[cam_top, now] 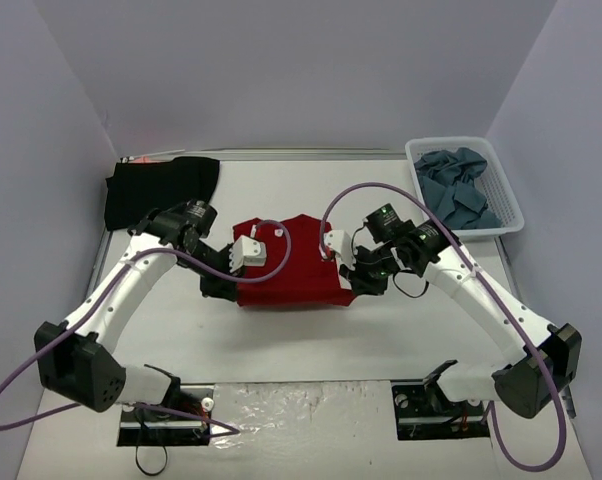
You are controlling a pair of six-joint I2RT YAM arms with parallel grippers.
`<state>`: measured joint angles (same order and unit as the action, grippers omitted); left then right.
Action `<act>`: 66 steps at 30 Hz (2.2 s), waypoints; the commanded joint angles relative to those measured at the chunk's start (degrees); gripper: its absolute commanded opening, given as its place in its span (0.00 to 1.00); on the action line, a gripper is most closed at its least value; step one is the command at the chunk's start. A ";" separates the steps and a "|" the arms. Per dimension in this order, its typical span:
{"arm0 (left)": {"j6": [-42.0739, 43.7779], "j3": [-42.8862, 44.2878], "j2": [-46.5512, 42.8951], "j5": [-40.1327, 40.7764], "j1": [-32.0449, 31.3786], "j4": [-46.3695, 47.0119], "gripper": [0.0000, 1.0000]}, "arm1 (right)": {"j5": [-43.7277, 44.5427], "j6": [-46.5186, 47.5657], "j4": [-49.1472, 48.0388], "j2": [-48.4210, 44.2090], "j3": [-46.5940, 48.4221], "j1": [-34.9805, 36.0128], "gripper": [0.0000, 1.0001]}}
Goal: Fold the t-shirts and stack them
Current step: Fold the long partially folded tshirt into a neat square
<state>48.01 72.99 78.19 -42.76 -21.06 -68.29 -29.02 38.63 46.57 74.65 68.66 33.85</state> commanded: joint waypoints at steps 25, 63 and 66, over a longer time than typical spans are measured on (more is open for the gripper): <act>-5.64 11.91 5.56 5.32 6.29 2.28 0.02 | 0.63 11.02 7.66 27.21 33.63 -6.07 0.00; -13.11 36.44 31.17 15.07 11.04 15.82 0.39 | 7.91 5.85 -5.16 56.60 65.21 -10.21 0.65; -17.76 32.15 25.55 18.49 11.91 19.59 0.44 | 8.98 4.35 -6.31 49.66 58.80 -9.15 0.65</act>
<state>35.24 106.67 113.10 -27.77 -10.55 -52.05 -22.41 45.74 41.50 136.05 130.50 23.20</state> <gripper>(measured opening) 0.425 0.651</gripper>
